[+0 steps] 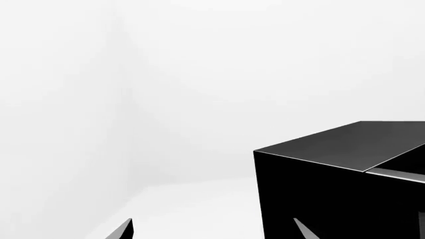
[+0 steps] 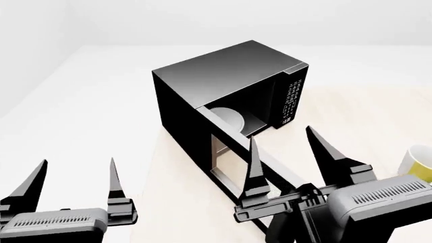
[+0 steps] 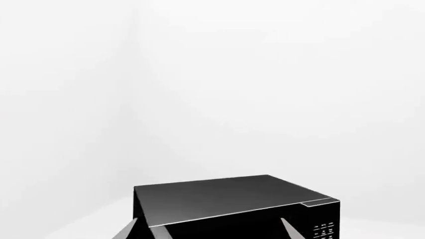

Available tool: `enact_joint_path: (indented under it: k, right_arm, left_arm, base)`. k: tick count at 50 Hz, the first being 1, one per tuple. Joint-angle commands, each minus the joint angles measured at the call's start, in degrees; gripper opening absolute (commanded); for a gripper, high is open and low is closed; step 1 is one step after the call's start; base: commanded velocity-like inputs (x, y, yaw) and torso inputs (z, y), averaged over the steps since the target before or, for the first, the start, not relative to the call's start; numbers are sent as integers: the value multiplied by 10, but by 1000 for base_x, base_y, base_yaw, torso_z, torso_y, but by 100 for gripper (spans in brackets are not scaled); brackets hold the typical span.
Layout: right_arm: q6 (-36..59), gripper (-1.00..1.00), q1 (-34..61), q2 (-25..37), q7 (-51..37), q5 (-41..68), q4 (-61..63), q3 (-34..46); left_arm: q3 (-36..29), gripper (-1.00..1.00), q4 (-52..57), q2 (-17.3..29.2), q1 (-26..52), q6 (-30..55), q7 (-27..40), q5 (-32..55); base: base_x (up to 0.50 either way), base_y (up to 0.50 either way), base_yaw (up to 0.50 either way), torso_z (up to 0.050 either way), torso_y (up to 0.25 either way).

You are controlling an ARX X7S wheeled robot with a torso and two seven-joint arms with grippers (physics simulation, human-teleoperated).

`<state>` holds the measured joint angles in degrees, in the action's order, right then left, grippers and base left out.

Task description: Close the microwave.

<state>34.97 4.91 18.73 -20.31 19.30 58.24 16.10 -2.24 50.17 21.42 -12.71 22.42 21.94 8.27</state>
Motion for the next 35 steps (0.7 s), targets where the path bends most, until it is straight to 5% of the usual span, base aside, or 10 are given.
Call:
enact_joint_path:
  k: [1,15,23,35]
  right_arm:
    - [9,100,7,6,-9,-1,12,41]
    - [-5,100,8,30,-34,-16,16,131]
    - [-22,100,72,93,-133,47,17,220]
    - [39,100,132,92,-171,124,10,249]
  left_arm:
    - [34,100,11,8,-22,-8,8,8]
    - [38,100,15,12,-29,-12,10,10]
    - [37,100,14,14,-28,-15,10,13]
    - [34,100,20,17,-26,-11,11,16]
  base:
    - [0,0,0,0,0]
    - [0,0,0,0,0]
    - [0,0,0,0,0]
    - [0,0,0,0,0]
